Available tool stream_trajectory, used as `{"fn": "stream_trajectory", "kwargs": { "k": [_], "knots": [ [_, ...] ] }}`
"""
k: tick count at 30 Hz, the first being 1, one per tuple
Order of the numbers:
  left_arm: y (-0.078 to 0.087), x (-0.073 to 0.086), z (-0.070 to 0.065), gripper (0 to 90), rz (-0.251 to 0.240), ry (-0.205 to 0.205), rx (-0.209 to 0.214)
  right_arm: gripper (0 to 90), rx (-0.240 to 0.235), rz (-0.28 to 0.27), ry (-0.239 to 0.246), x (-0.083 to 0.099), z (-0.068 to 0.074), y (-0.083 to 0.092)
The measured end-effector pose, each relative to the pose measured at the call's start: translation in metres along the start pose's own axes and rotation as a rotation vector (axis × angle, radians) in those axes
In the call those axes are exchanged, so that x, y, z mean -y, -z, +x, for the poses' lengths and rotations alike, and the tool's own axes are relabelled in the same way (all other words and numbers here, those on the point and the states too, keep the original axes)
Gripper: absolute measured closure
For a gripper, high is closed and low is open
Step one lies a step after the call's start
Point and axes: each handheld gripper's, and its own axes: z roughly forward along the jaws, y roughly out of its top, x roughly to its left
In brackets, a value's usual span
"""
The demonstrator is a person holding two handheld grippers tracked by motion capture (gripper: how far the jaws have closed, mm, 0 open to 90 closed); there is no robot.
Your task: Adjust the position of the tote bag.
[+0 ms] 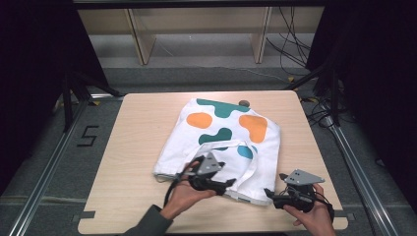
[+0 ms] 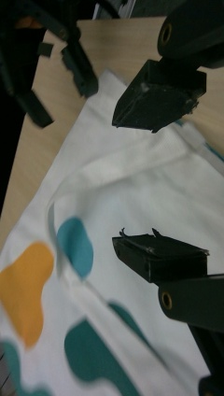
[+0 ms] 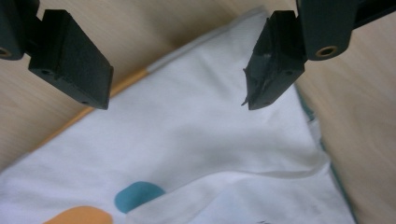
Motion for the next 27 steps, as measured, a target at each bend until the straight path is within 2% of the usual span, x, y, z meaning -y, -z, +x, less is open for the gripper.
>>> {"fn": "stream_trajectory", "kwargs": {
  "k": [1, 3, 4, 5, 6, 7, 8, 9, 10, 11, 12, 14, 16, 17, 18, 19, 20, 21, 22, 23, 24, 25, 26, 27],
  "knots": [
    [0.0, 0.0, 0.0, 31.6, 0.0, 0.0, 0.0, 24.1, 0.0, 0.0, 0.0, 0.0, 0.0, 0.0],
    [0.02, 0.011, 0.016, 31.0, 0.004, 0.026, -0.088, 23.8, -0.013, 0.003, 0.016, 0.0, 0.004, 0.0],
    [0.039, 0.027, 0.032, 30.1, 0.028, 0.047, -0.191, 23.1, -0.033, 0.008, 0.036, -0.001, 0.008, -0.001],
    [0.039, 0.027, 0.032, 29.8, 0.028, 0.047, -0.191, 23.1, -0.033, 0.008, 0.036, -0.001, 0.008, -0.001],
    [0.048, 0.035, 0.041, 29.8, 0.045, 0.021, -0.231, 22.6, -0.036, 0.01, 0.034, -0.001, 0.011, -0.001],
    [0.055, 0.045, 0.047, 29.4, 0.046, 0.061, -0.248, 22.2, -0.048, 0.012, 0.046, -0.001, 0.013, -0.002],
    [0.069, 0.062, 0.057, 29.1, 0.042, 0.107, -0.267, 22.2, -0.053, 0.02, 0.067, -0.001, 0.017, -0.002],
    [0.069, 0.062, 0.057, 29.0, 0.042, 0.107, -0.267, 22.2, -0.053, 0.02, 0.067, -0.001, 0.017, -0.002],
    [0.076, 0.069, 0.061, 28.7, 0.057, 0.13, -0.283, 21.7, -0.047, 0.028, 0.104, 0.0, 0.019, -0.004],
    [0.082, 0.076, 0.066, 28.7, 0.066, 0.115, -0.297, 21.7, -0.047, 0.028, 0.104, 0.0, 0.019, -0.004],
    [0.087, 0.082, 0.07, 28.0, 0.074, 0.122, -0.31, 21.4, -0.038, 0.043, 0.109, 0.0, 0.021, -0.005],
    [0.091, 0.09, 0.073, 27.1, 0.074, 0.145, -0.33, 21.1, -0.023, 0.067, 0.122, 0.002, 0.022, -0.006],
    [0.094, 0.095, 0.081, 27.1, 0.113, 0.076, -0.354, 21.0, -0.005, 0.071, 0.137, 0.003, 0.021, -0.007],
    [0.091, 0.098, 0.082, 27.0, 0.106, 0.101, -0.371, 20.9, 0.001, 0.08, 0.142, 0.004, 0.02, -0.007],
    [0.091, 0.101, 0.088, 26.3, 0.183, 0.075, -0.375, 20.8, 0.003, 0.09, 0.136, 0.004, 0.02, -0.006],
    [0.091, 0.101, 0.088, 26.2, 0.183, 0.075, -0.375, 20.8, 0.003, 0.09, 0.136, 0.004, 0.02, -0.006],
    [0.088, 0.103, 0.09, 26.6, 0.2, 0.053, -0.376, 20.2, 0.002, 0.101, 0.124, 0.006, 0.022, -0.007],
    [0.087, 0.105, 0.09, 26.6, 0.241, 0.043, -0.37, 20.2, 0.002, 0.101, 0.124, 0.006, 0.022, -0.007],
    [0.084, 0.107, 0.09, 27.2, 0.27, 0.036, -0.382, 20.2, 0.003, 0.106, 0.133, 0.006, 0.022, -0.008],
    [0.08, 0.11, 0.087, 27.9, 0.269, 0.091, -0.405, 20.2, 0.011, 0.109, 0.147, 0.007, 0.022, -0.009],
    [0.078, 0.111, 0.091, 28.6, 0.275, 0.071, -0.424, 20.3, 0.009, 0.128, 0.133, 0.007, 0.024, -0.008],
    [0.077, 0.112, 0.094, 28.8, 0.287, 0.077, -0.443, 20.3, 0.016, 0.124, 0.145, 0.007, 0.024, -0.009],
    [0.075, 0.114, 0.101, 29.2, 0.288, 0.079, -0.461, 19.6, 0.019, 0.139, 0.133, 0.008, 0.022, -0.011],
    [0.075, 0.114, 0.101, 29.3, 0.288, 0.079, -0.461, 19.6, 0.019, 0.139, 0.133, 0.008, 0.022, -0.011]
  ]
}}
